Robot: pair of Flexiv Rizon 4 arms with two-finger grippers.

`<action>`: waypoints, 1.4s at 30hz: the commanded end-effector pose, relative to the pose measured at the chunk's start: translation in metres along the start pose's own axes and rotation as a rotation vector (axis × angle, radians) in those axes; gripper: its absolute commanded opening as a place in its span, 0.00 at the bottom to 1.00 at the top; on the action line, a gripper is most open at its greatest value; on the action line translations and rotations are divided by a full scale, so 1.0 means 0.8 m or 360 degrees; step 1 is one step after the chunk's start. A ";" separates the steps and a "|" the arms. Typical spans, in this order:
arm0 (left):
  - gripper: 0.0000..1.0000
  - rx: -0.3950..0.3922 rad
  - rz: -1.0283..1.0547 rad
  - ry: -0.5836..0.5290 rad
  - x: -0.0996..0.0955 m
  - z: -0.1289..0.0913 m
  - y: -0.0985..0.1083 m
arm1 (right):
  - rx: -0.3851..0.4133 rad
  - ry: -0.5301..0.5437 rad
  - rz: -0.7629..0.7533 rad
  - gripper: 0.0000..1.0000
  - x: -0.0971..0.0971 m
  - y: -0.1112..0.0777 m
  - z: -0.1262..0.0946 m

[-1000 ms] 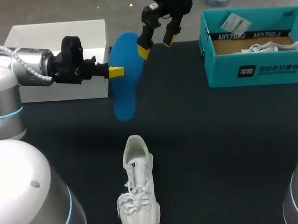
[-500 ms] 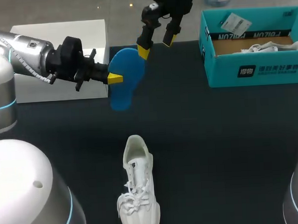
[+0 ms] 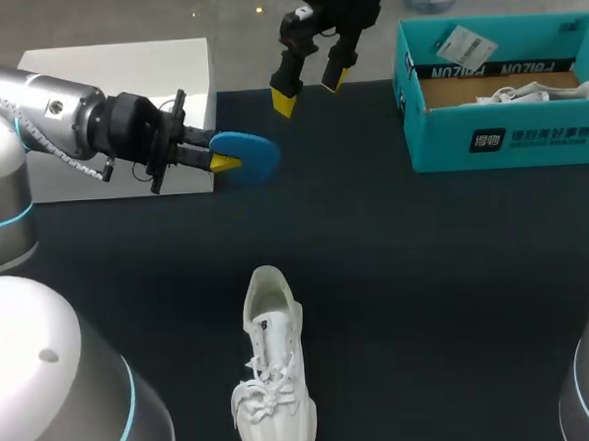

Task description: Take the shoe out of the shoebox, open the shoe tongue, remove and reinsert the insole, then place the shoe into the shoebox

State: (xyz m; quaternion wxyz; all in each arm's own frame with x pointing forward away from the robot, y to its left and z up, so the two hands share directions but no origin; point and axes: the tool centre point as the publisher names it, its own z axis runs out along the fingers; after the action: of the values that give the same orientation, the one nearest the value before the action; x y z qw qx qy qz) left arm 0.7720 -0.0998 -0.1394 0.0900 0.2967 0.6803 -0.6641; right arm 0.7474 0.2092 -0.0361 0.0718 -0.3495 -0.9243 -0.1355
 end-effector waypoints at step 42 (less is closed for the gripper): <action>0.00 -0.0115 0.1118 0.0163 0.045 0.001 -0.054 | 0.0001 0.0001 0.0001 1.00 -0.001 0.000 0.001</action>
State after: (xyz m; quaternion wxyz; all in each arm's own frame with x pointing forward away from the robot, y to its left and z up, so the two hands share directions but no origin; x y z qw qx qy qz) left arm 0.7311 -0.0880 -0.1225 0.2241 0.5211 0.5749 -0.5897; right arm 0.7474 0.2092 -0.0361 0.0718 -0.3496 -0.9243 -0.1356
